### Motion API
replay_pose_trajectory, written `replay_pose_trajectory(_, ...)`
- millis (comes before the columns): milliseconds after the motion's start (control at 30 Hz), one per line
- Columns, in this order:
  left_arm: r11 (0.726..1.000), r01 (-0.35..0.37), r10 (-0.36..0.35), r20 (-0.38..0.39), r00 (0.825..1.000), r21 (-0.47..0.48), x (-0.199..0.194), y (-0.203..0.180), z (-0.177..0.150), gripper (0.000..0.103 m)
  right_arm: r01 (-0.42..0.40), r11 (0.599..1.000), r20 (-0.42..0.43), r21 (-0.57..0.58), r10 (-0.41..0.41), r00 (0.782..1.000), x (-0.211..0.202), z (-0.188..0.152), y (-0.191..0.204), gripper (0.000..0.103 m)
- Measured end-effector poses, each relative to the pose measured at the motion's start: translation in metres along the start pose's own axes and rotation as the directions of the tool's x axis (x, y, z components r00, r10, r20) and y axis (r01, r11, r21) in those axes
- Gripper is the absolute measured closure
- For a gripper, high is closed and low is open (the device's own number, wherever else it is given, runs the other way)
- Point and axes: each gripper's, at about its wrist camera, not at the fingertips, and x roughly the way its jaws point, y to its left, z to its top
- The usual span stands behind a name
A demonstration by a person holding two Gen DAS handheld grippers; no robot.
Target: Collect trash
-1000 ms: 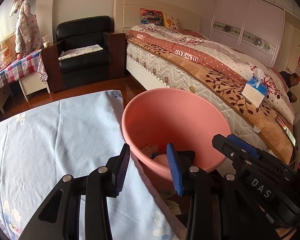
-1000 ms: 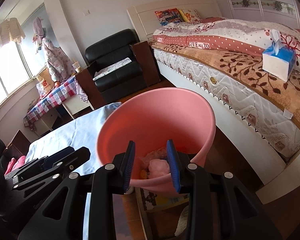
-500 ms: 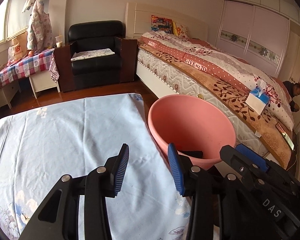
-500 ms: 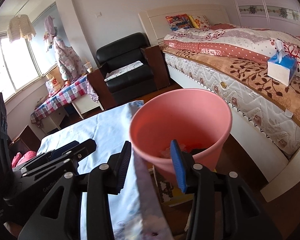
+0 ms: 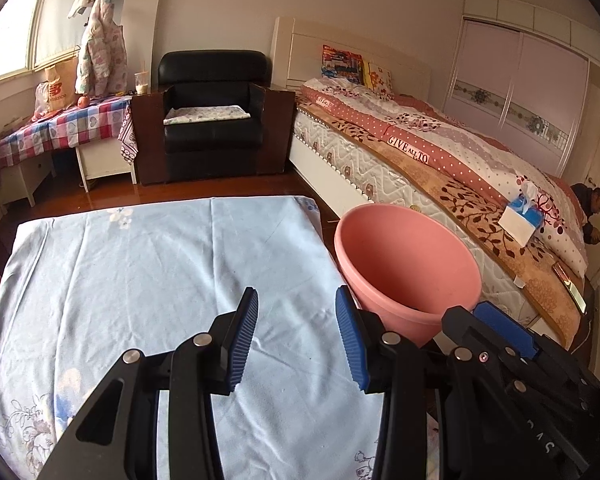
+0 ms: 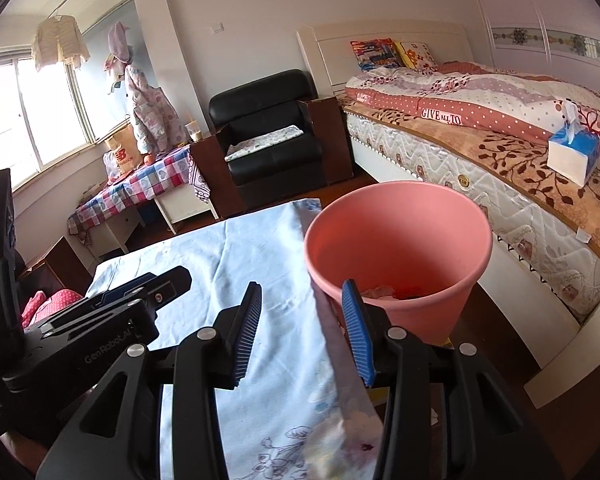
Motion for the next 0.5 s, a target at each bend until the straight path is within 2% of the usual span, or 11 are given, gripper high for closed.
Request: replay_pose_trajectory(500, 1.000, 0.007, -0.007, 0.025, 1.000, -0.018, -0.017, 0.013, -0.001, 0.063, 0.010, 1.000, -0.005, -0.027, -0.010, 1.000, -0.007, -0.005, 0.019, 0.060)
